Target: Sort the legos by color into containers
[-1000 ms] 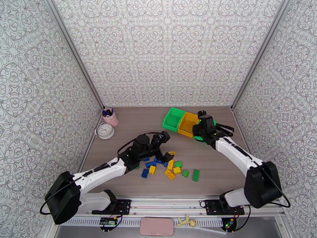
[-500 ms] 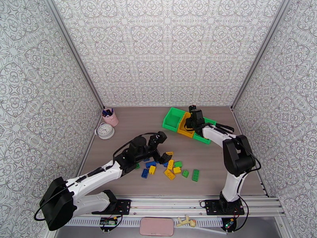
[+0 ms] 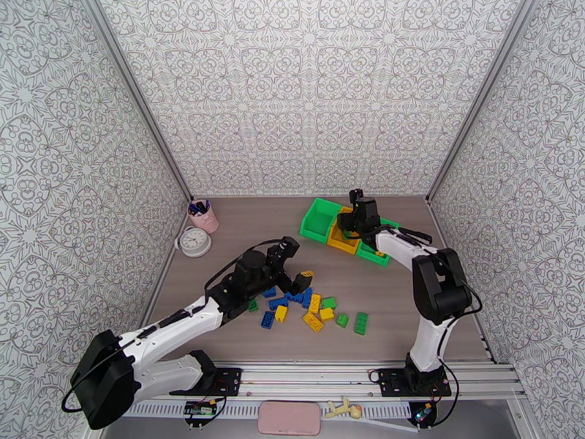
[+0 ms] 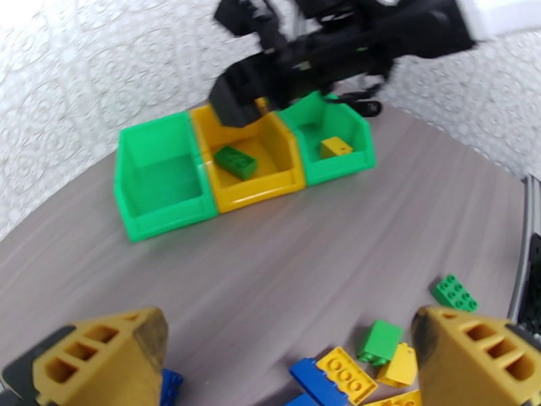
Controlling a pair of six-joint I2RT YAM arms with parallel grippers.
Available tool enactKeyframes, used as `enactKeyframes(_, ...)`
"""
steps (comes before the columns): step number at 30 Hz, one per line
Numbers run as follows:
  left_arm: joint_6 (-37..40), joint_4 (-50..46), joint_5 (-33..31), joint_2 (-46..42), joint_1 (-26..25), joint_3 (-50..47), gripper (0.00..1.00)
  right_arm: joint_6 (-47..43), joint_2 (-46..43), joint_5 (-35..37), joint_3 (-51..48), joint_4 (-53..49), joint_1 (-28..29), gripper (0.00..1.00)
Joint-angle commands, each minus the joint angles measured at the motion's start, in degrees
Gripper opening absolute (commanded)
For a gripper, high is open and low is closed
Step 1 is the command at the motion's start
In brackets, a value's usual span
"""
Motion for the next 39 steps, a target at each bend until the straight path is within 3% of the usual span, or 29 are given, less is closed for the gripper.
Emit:
enactKeyframes(1, -7.20, -5.69, -10.65, 1.21, 1.76, 2.66, 1.00, -3.32, -6.20, -4.41, -4.00, 3.89, -0.03, 0.79)
enactKeyframes(8, -33.03, -26.10, -28.51, 8.48, 2.63, 13.44, 1.00, -8.39, -16.42, -16.68, -12.83, 6.48, -0.03, 0.94)
enactKeyframes(12, -45.95, -37.50, -30.89, 15.76, 2.91, 20.55, 1.00, -9.65, -21.84, -21.83, -16.16, 4.78, 0.05, 0.99)
enactKeyframes(17, -55.30, -52.63, -27.43, 25.78, 3.52, 32.61, 1.00, -11.78, -29.52, -23.69, -20.25, 0.74, 0.11, 0.99)
enactKeyframes(21, -57.23, -54.60, -21.72, 31.31, 5.66, 35.86, 1.00, -13.35, -32.78, -24.16, -21.29, -2.50, 0.14, 1.00)
enactKeyframes(39, -53.96, -55.10, -11.97, 44.36, 9.58, 41.28, 0.96, -13.82, -33.91, -25.04, -21.64, -3.83, 0.41, 0.99)
